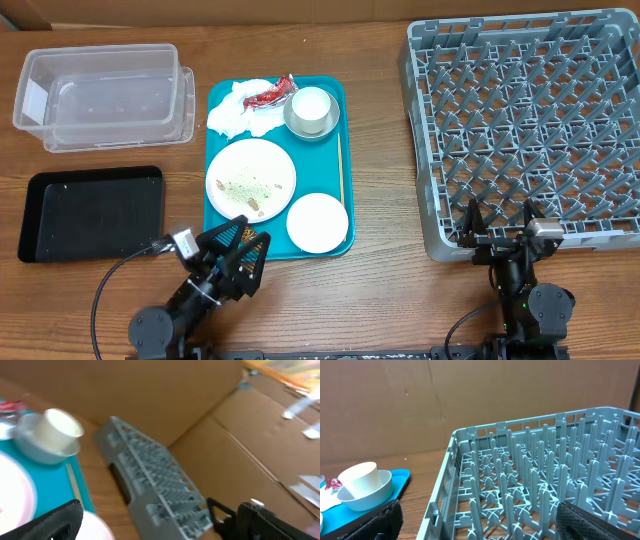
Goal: Sort waste into correct bins and load items into the dishwasher
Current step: 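Reach the left gripper to the rice plate rim on the teal tray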
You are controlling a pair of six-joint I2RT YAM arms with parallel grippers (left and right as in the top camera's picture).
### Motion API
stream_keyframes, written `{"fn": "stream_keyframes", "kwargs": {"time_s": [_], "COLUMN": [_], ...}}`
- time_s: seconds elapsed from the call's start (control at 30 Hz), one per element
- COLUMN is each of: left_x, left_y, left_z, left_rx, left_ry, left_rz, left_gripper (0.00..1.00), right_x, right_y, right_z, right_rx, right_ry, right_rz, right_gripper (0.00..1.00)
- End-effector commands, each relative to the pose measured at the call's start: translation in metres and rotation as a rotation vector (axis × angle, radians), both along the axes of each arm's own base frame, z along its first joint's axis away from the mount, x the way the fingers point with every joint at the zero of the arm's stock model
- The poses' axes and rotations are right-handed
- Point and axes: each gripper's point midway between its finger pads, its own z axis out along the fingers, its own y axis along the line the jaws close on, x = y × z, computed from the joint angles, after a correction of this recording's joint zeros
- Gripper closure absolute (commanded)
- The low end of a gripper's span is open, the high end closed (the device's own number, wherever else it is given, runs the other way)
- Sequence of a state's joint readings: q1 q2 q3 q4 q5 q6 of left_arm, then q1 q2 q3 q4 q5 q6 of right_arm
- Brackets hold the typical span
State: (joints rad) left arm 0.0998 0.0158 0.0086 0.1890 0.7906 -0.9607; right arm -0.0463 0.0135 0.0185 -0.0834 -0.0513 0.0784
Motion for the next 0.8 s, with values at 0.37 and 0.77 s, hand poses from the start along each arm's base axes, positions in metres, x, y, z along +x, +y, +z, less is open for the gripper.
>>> {"fn": "stream_keyframes", "kwargs": {"time_s": [0.37, 0.77], "left_x": [0.005, 0.062], "left_y": [0.002, -0.015], "left_z": [0.067, 0.099], "left_rx": [0.280, 0.384], "left_ry": [0.080, 0.431], "left_rz": [0.011, -0.313], "left_gripper": [0.00, 0.00], "right_x": [0.000, 0.000], "right_y": [-0.002, -0.002], "right_z": [-0.002, -0.002], "right_rx": [0.007, 0.007], "right_ry": [-0.003, -0.003], "right_rz": [-0.010, -0.010], "right_gripper": [0.00, 0.00]}}
